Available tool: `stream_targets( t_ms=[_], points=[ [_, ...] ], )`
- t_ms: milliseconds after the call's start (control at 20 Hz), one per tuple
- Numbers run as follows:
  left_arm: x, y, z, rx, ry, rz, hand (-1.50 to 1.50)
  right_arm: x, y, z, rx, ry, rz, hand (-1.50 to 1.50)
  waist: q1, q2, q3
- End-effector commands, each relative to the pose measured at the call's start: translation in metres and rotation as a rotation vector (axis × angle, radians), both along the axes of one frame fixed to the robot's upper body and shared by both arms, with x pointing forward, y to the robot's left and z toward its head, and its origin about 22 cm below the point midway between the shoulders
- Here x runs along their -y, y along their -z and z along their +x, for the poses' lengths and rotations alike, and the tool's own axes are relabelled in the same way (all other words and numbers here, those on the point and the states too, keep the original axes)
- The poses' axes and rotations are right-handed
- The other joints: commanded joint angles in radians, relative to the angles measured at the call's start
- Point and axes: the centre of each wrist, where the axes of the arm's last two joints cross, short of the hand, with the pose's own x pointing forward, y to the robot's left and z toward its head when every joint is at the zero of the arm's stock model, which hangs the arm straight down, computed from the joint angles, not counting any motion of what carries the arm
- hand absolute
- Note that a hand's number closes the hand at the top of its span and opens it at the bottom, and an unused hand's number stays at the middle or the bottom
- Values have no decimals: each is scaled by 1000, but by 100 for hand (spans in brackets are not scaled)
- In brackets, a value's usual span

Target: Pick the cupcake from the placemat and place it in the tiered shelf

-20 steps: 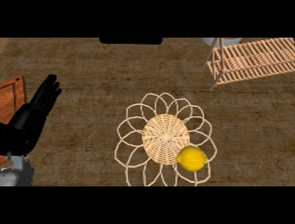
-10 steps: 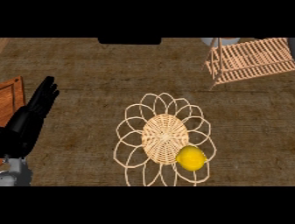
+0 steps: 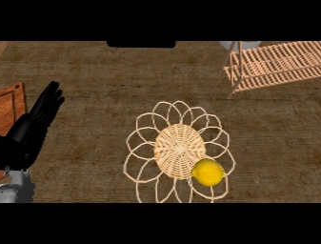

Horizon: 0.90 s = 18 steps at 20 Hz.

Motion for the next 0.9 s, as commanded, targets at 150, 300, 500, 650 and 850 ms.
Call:
stream_targets(
  t_ms=[150,300,500,650,850],
  points=[
    [7,9,-4,-14,15,1,0,3,-29,2,-12,182,4,-150,-2,-6,3],
    [13,-1,7,-6,-6,-11,0,-10,-58,4,50,111,83,-150,0,-4,3],
    [-6,9,-14,-23,-4,-4,0,-16,-75,0,169,52,294,-150,0,-12,3],
    [3,4,1,-16,-13,-9,0,-11,-101,-9,280,-5,407,-150,-18,-13,4],
    [2,-2,6,-17,-6,-21,0,-15,-163,-25,376,37,592,-150,-13,-11,3]
  ],
)
